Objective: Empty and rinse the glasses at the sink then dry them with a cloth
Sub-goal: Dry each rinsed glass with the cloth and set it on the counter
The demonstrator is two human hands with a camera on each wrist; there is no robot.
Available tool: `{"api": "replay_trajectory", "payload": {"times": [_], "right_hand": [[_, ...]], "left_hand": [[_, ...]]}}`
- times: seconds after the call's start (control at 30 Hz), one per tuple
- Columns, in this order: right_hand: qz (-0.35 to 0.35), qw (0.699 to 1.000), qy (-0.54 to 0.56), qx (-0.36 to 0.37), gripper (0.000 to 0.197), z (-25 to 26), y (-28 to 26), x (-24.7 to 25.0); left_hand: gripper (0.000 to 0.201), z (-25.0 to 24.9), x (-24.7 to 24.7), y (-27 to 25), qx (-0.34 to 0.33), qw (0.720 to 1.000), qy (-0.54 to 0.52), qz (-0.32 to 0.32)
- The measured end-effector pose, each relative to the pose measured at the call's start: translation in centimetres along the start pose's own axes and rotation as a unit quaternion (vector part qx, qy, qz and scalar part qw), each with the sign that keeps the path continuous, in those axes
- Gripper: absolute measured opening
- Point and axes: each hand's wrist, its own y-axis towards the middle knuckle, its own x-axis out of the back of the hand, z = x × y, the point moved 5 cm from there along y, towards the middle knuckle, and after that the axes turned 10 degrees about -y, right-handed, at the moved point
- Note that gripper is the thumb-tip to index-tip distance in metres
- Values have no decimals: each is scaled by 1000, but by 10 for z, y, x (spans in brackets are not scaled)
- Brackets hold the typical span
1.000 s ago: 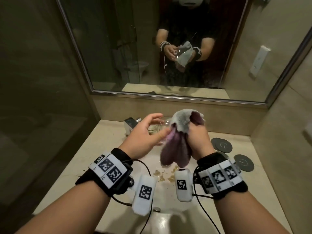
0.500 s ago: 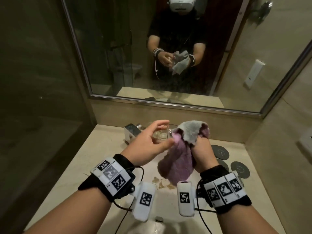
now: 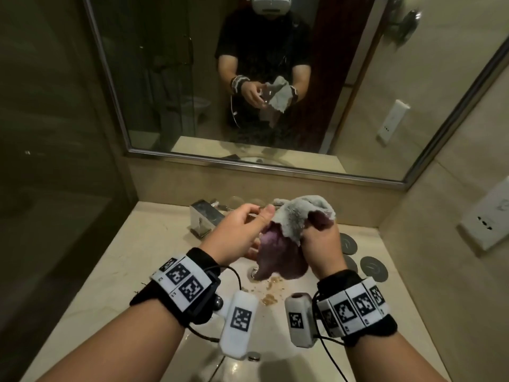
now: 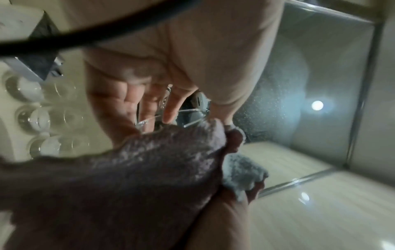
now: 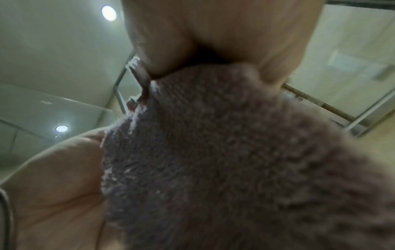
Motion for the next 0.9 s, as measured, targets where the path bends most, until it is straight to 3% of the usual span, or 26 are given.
{"api": "replay_trajectory", "payload": {"times": [0.07,0.13,0.2,0.27,0.33,0.4,0.43,0.5,0.53,0.6,0.67,0.73,0.77,0.83,0.9], "right_hand": [[21,999,3,-45,22,-6,3,-7],[73,984,55,-153,12,-14,3,-16],[77,977,85,-182,15,-17,1,-20],[44,993,61,-91,11,-9,-1,-21],[7,1000,16,22,15,7,-9,-22],[-3,999,-6,40,17,9,-12,-25],[3,1000,1,6,12,4,-10,-26],[87,983,72,-146,14,-14,-6,-36],[139,961,112,-210,19,-21,-8,-41],[172,941,143,-253,32,-26,-12,-44],[134,959,127,-215,29,-27,-11,-42],[57,990,74,-106,14,-17,-11,-33],[33,997,49,-44,16,-7,-14,-30],[31,998,-2,54,35,13,-25,-29],[30,997,-27,70,36,13,-30,-28]], "left_hand": [[66,-5,6,-4,-61,995,81,5],[61,-8,10,-9,-136,976,166,38],[68,-4,15,-10,-141,976,157,50],[85,2,19,-8,-57,996,57,32],[85,9,22,-5,7,1000,-21,15],[69,5,26,-8,-42,998,40,12],[60,1,27,-11,-97,989,105,25],[58,-3,26,-17,-205,946,239,73],[61,-3,25,-19,-231,928,277,93],[64,0,29,-19,-220,934,260,110],[71,5,34,-17,-148,969,170,99],[86,17,37,-12,-23,997,36,59],[86,23,37,-9,27,999,-20,43],[76,29,34,-6,63,995,-67,37],[68,28,32,-6,35,997,-54,51]]}}
